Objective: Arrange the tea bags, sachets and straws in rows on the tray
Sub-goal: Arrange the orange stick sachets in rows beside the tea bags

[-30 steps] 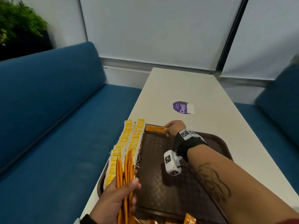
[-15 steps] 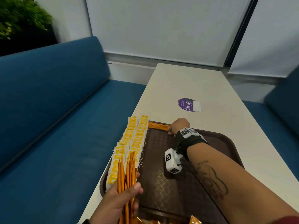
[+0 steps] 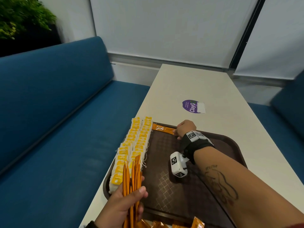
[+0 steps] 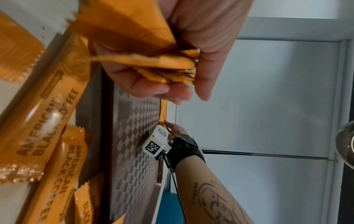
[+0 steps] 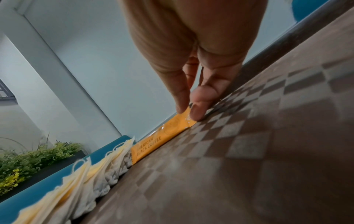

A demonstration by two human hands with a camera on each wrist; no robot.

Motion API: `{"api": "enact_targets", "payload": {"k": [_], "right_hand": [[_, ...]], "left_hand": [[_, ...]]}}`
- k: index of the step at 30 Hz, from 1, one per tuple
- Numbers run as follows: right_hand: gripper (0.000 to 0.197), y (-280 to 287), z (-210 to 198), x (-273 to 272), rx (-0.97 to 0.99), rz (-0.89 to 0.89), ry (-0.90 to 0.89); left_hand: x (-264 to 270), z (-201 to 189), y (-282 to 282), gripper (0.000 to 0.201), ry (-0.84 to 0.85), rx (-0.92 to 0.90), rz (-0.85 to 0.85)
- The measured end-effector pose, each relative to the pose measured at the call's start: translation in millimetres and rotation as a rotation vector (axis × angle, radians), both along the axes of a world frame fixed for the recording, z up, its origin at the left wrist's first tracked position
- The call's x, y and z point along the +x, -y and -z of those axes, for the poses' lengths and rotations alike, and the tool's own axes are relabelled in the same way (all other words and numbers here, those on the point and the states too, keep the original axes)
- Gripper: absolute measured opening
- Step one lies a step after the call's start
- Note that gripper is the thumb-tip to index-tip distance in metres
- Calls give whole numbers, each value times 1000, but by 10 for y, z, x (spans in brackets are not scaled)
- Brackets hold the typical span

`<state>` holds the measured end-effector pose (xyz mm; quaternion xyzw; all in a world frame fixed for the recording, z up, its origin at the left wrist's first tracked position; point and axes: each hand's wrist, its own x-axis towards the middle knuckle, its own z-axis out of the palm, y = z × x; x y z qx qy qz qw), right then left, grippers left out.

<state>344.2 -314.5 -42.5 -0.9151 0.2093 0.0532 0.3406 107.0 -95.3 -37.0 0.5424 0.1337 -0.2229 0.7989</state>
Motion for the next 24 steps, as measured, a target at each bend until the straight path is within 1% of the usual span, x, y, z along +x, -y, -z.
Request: {"api": "enact_targets", "payload": {"k": [2,4,6,7,8,9,10,11,13,15,18,21,24], "right_hand": [[27,-11,-18,-29,-101,-1,-35],[29,-27,-76,-82,-118,-4,-12],[20,-86,-204,-227,-25,-47,78],[17,-144,-294,-346,72,-108,119],[20,-219,-393,-486,198,-182,134],[23,-307,-500,-650,336,-254,104],[25,-391,-604,-810,453,-329,35],[27,-460,-691,-953,512,-409,-45],[28,-557,-831,-1202,516,-570,-186],[20,-596,-912,-1386,508,-664,-247],[8,-568,-949,-1539,583,-624,-214],[4,-473,-971,-1647,637,-538,-98],[3,-369,-990,-1734,702,-479,18]], "left_hand": [[-7,-1,14,52,-5,-4,-2],[-13,-22,14,52,-8,-7,-2],[-21,-50,7,53,-3,-1,-5],[-27,-63,3,55,4,3,-6],[-28,-77,3,57,11,11,-9],[-33,-94,3,58,18,23,-12],[-35,-112,8,59,26,37,-14],[-37,-129,15,59,35,49,-17],[-47,-165,40,53,54,68,-17],[-69,-195,64,45,85,84,-5],[-116,-214,73,34,110,105,-8],[-170,-193,36,30,102,99,-54],[-205,-181,-20,20,70,50,-123]]}}
